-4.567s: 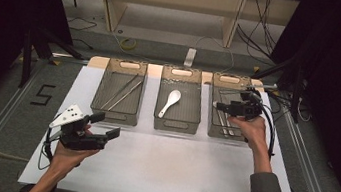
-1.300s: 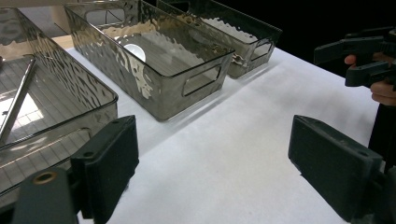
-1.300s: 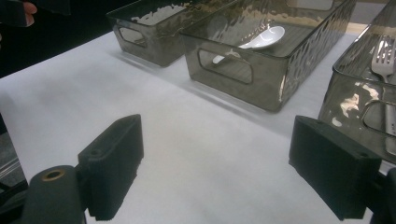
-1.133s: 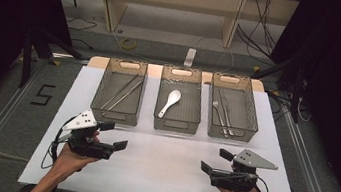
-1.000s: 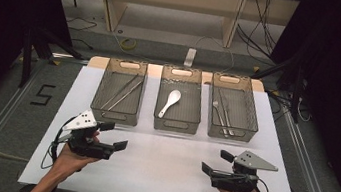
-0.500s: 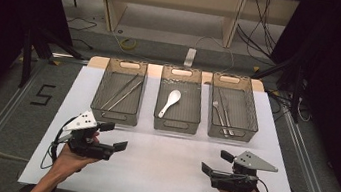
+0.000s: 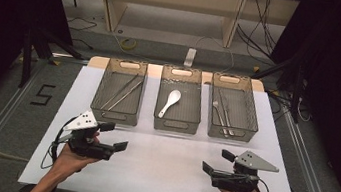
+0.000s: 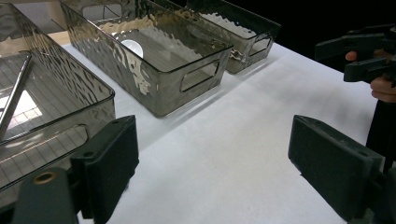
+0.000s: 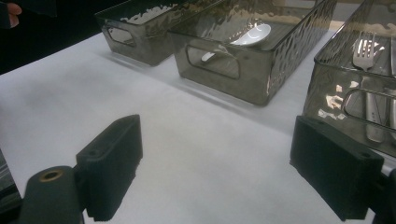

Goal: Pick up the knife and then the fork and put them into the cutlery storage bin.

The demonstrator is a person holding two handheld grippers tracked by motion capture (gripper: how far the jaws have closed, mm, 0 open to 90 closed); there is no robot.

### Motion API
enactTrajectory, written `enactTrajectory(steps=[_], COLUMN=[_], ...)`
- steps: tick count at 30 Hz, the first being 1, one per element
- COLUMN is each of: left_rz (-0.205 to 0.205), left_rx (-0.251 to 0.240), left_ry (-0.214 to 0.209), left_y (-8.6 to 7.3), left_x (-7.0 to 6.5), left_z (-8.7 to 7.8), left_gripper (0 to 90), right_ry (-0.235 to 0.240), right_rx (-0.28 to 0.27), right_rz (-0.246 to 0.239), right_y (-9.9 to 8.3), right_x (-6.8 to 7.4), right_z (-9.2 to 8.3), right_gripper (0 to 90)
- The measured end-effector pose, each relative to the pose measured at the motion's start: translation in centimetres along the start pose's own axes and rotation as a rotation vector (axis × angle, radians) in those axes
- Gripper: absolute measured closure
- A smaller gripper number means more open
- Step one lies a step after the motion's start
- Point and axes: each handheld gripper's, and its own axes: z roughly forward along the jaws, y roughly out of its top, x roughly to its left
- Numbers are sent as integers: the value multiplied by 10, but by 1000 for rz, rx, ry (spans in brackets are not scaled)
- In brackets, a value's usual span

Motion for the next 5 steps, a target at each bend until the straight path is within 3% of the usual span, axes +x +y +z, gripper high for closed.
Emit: enactTrajectory(steps=[5], left_rz=[0], left_rx=[1], left_ry=[0], left_y=[0], left_x=[0], left_z=[0], left_gripper=[154], right_ry=[-1], right_rx=[-1], right_rz=[1], right_y=[0], right_x=[0], right_z=[0], right_gripper=[178])
